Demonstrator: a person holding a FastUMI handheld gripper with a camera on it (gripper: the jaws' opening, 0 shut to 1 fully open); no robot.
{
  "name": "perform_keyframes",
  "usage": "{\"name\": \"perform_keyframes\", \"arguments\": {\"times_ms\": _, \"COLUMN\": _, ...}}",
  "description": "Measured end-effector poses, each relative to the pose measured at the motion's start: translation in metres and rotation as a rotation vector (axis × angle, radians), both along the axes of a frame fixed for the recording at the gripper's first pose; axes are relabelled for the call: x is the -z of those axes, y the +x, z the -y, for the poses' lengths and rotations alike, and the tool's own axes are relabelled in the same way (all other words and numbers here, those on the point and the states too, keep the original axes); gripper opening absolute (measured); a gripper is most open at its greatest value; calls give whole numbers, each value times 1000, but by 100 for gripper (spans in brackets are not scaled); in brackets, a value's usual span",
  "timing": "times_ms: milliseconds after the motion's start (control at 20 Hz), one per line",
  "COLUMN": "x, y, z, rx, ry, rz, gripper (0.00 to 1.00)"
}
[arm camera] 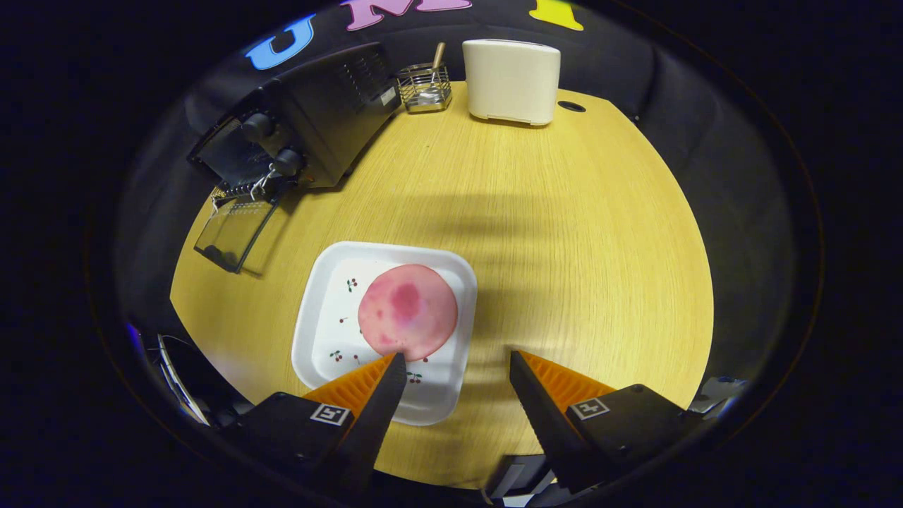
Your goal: Open the toaster oven, put the food inside, and close the toaster oven door.
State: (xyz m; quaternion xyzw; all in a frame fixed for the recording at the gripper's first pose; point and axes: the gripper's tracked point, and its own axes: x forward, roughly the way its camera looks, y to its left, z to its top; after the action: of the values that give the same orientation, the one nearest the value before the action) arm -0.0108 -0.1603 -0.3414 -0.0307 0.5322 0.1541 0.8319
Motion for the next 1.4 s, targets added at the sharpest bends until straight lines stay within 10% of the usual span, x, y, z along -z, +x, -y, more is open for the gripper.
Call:
{"name": "perform_keyframes", "arguments": {"times_ms": 850, "x": 13, "y": 0, "z": -11, "rx": 122, "ry": 84, "rz": -42, "gripper": 11}}
{"name": "perform_keyframes", "arguments": {"times_ms": 1400, "x": -17, "y": -14, "z": -37, "rx": 415, "ry": 490, "rz": -144, "gripper": 5}}
